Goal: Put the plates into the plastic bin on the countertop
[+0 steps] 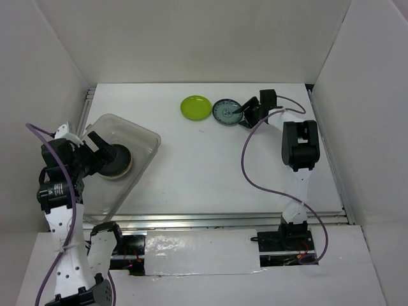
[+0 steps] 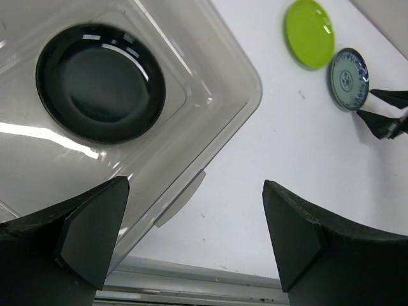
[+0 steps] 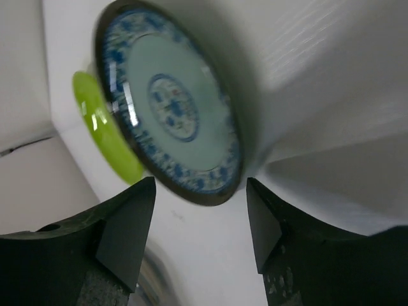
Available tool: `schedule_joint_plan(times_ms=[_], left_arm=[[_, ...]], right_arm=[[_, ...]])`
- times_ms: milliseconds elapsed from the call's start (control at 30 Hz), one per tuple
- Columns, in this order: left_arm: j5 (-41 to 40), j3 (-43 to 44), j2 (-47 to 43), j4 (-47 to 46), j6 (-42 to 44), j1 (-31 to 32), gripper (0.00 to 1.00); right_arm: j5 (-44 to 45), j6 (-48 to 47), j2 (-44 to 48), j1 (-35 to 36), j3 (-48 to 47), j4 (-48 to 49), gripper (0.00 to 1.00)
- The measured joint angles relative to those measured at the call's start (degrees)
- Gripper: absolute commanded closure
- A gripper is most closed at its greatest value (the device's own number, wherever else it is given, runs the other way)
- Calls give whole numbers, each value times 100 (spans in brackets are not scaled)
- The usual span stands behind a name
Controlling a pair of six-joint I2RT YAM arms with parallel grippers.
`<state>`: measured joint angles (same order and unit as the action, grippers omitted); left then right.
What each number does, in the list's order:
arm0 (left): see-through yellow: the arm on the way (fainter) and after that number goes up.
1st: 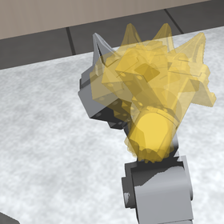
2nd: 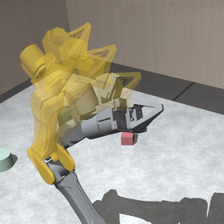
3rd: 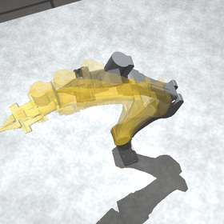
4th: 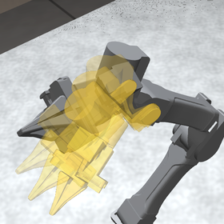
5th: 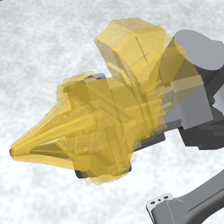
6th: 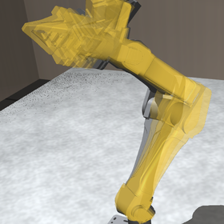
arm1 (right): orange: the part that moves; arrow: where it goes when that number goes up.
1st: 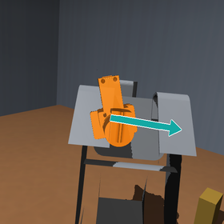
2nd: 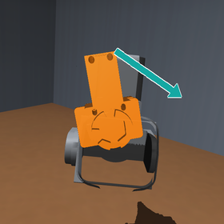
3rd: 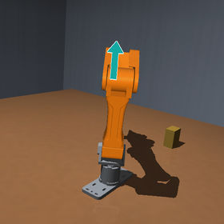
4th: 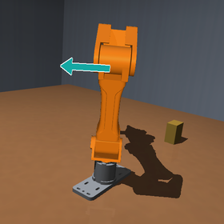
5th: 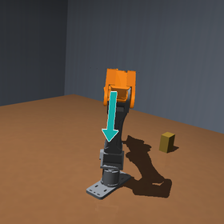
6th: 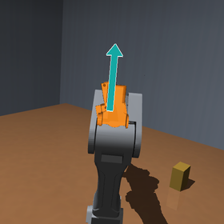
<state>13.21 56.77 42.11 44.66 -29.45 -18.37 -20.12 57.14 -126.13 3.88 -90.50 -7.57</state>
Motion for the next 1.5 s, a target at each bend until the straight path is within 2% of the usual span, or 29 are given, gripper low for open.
schedule_joint_plan(times_ms=[133, 267, 367, 433, 533, 567, 667, 700, 867, 967, 1100, 1167, 1233, 1367, 1500], left_arm=[[-9, 321, -2, 35, 111, 203, 1], [-33, 315, 55, 120, 125, 317, 1], [-28, 280, 120, 144, 122, 321, 1], [-31, 280, 133, 175, 125, 323, 1], [-33, 282, 109, 203, 133, 328, 1], [-33, 282, 98, 223, 153, 328, 1], [-55, 310, 85, 310, 232, 343, 1], [-57, 332, 85, 330, 236, 354, 1], [-28, 391, 87, 332, 243, 378, 1], [254, 391, 122, 256, 234, 396, 1], [964, 393, 487, -326, 63, 688, 1], [1220, 439, 929, -717, -101, 1106, 1], [1355, 590, 1488, -1067, -238, 1631, 1], [1342, 866, 2643, -1585, -490, 2490, 1], [946, 968, 3003, -1558, -555, 2802, 5]], right_arm=[[33, 212, -411, -17, -363, -356, 32], [151, 254, -409, -11, -400, -407, 29], [199, 260, -415, -11, -476, -496, 32], [295, 243, -468, -11, -643, -730, 38], [439, 197, -654, 2, -1014, -1088, 53], [511, 168, -732, 11, -1145, -1189, 67], [634, 127, -894, 15, -1364, -1423, 87], [601, 146, -914, 9, -1368, -1432, 99], [538, 85, -874, -11, -1318, -1322, 100], [691, 15, -396, -28, -605, -1093, 100], [1665, -446, 1233, 162, 970, -1235, 100], [2109, -883, 1998, 538, 1167, -1626, 100], [2157, -1279, 2566, 1108, 1158, -1574, 100], [933, -1679, 3353, 2256, 1432, -966, 100], [-328, -1641, 3534, 2671, 1755, -562, 100]])
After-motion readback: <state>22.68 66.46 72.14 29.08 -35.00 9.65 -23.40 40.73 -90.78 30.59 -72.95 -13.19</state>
